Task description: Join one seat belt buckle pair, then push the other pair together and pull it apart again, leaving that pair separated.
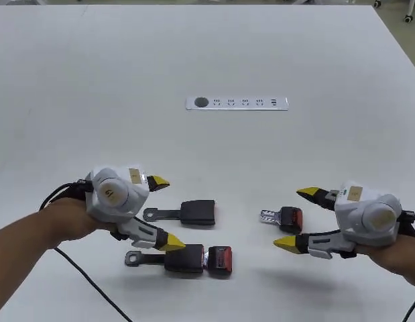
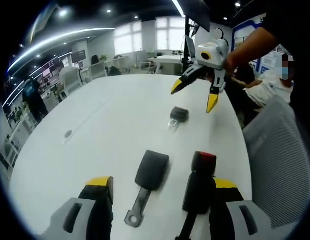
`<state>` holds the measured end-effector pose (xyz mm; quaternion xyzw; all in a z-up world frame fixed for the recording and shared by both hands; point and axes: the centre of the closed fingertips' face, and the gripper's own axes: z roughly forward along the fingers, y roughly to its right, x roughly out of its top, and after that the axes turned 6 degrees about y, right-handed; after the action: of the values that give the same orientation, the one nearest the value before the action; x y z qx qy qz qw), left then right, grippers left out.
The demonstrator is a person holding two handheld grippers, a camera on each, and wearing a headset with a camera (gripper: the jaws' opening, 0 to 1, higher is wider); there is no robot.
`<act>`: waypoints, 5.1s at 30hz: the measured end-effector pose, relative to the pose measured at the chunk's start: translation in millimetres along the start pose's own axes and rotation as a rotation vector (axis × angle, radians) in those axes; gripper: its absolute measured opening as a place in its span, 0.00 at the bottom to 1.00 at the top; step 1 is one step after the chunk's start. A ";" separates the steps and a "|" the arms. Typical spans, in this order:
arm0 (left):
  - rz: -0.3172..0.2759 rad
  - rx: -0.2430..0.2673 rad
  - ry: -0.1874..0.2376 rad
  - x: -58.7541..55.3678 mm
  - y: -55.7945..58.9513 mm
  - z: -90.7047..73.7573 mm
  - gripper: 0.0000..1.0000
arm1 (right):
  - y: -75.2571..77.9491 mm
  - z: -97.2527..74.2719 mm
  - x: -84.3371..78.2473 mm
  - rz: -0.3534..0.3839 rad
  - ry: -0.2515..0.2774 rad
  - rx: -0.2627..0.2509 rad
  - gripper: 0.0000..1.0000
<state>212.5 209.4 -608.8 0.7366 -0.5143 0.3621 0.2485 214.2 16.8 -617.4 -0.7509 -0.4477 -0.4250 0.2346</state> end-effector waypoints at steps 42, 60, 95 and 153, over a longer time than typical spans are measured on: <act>0.054 -0.116 -0.078 -29.0 -25.1 60.5 0.66 | 29.5 25.7 -66.7 0.030 -0.151 0.142 0.63; 0.092 -0.185 -0.109 -44.4 -22.0 75.0 0.49 | 36.1 34.7 -70.5 -0.003 -0.183 0.182 0.43; 0.165 -0.221 -0.124 -43.1 -11.4 77.2 0.34 | 29.6 32.8 -70.5 -0.096 -0.228 0.267 0.34; 0.179 -0.232 -0.210 -44.7 -18.6 79.0 0.34 | -12.6 119.8 -14.3 -0.097 -0.095 0.364 0.34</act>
<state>242.6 183.4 -692.4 0.6880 -0.6393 0.2423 0.2433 251.1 103.9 -693.2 -0.6927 -0.5635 -0.3119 0.3245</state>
